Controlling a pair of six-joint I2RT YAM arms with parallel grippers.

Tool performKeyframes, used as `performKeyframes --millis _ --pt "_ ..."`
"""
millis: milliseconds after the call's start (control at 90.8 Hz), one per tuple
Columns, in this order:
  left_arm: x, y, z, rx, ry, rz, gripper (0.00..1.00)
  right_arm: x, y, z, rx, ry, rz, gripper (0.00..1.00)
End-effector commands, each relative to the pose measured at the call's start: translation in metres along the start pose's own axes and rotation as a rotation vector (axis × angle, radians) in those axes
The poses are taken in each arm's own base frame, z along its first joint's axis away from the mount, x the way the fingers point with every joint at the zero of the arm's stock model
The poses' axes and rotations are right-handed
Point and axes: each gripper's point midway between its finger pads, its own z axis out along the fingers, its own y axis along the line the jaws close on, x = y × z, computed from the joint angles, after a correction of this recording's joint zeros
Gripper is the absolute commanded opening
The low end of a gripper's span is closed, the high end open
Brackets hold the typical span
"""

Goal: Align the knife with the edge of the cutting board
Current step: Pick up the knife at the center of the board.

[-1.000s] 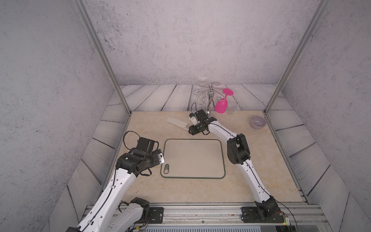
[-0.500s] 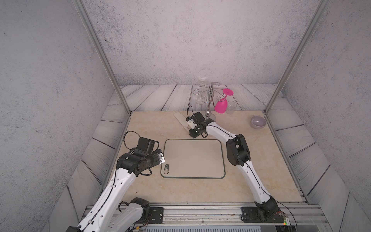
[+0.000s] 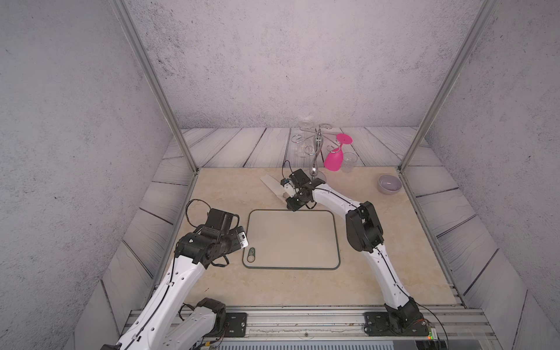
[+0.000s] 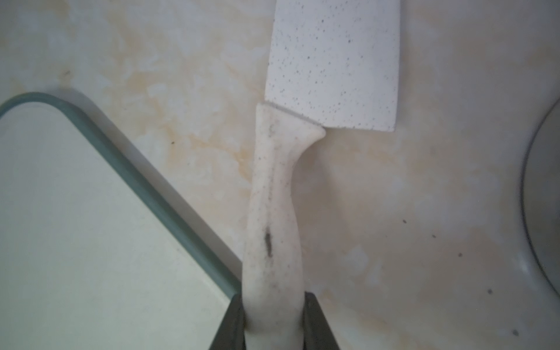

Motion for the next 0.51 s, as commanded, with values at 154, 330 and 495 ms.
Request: performKeyframes --millis 154,330,495 --pt "0.001 -0.001 0.003 0.01 0.002 0.007 1.0 0.007 0.024 -0.054 0.018 -0.006 -0.014 0.12" --pt "-0.001 -0.008 0.009 0.03 0.014 0.019 1.0 0.036 0.035 -0.066 0.033 0.036 0.021 0.13" --pt "-0.002 -0.014 0.014 0.047 0.03 0.024 1.0 0.07 0.047 -0.074 0.028 0.09 0.07 0.13"
